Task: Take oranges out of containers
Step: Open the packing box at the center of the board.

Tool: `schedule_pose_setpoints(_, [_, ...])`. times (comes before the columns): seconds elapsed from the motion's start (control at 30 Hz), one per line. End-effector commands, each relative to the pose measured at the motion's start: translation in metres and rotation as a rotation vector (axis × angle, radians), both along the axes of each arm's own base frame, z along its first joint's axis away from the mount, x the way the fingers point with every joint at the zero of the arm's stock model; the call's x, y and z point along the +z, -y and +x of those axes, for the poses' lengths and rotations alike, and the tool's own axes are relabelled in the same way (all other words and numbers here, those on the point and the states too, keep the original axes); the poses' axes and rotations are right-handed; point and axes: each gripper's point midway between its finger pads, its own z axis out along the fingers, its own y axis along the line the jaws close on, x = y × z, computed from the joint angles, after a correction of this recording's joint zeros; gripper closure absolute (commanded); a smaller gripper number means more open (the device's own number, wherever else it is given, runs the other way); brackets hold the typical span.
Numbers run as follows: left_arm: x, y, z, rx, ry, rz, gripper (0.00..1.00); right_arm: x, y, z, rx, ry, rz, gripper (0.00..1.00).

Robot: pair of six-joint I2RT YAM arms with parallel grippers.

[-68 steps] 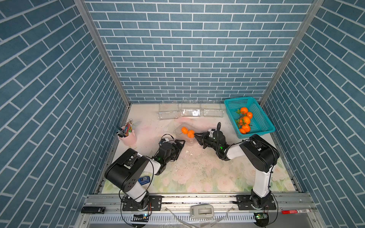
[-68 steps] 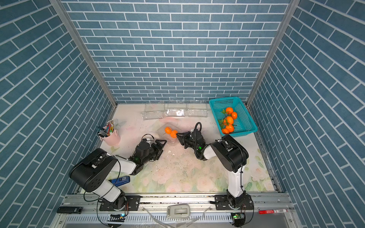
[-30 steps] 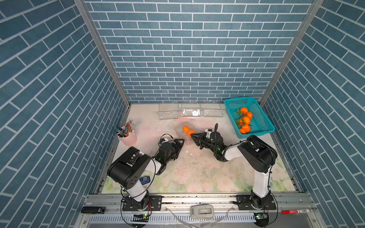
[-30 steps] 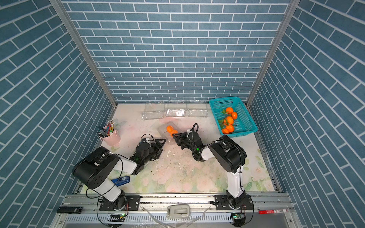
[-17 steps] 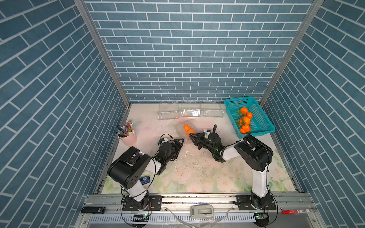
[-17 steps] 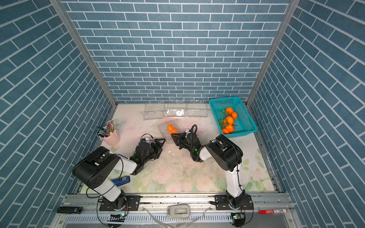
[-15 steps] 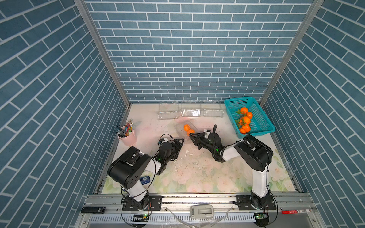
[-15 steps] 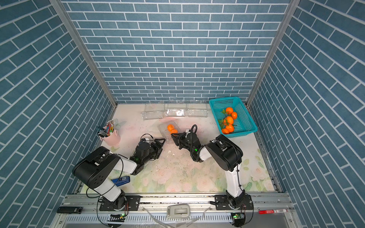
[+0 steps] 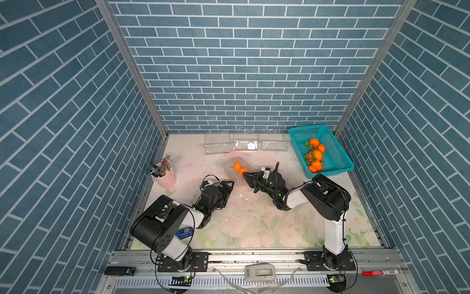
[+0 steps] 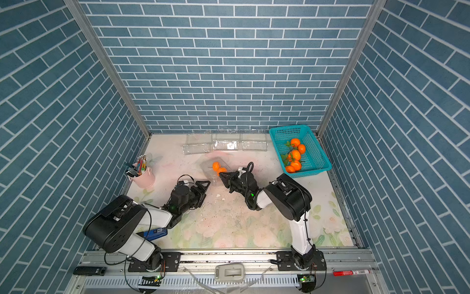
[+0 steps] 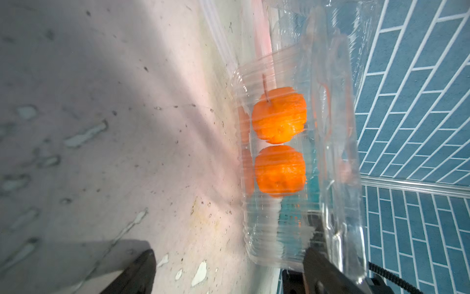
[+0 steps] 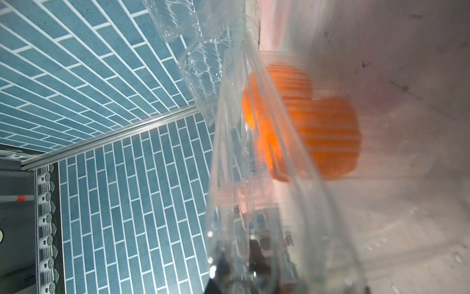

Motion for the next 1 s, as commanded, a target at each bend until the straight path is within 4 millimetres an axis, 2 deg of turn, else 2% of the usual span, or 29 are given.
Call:
schedule_pose_setpoints(0.0, [-0.030, -0.018, -0.016, 0.010, -0.112, 0.084, 0.07, 0.006, -0.002, -0.006, 0.019, -0.003, 0.046, 0.85])
schedule_pose_setpoints(0.37, [-0.014, -0.024, -0.006, 0.026, -0.090, 0.098, 0.05, 0.004, 0.003, -0.011, 0.028, 0.001, 0.027, 0.85])
schedule_pose_setpoints(0.53, [-0.007, -0.019, -0.001, 0.009, -0.068, 0.087, 0.02, 0.003, 0.002, -0.013, 0.041, 0.008, 0.006, 0.85])
schedule_pose_setpoints(0.97, [-0.006, -0.011, 0.008, -0.019, -0.050, 0.064, 0.02, 0.001, 0.000, -0.016, 0.063, 0.013, -0.016, 0.85])
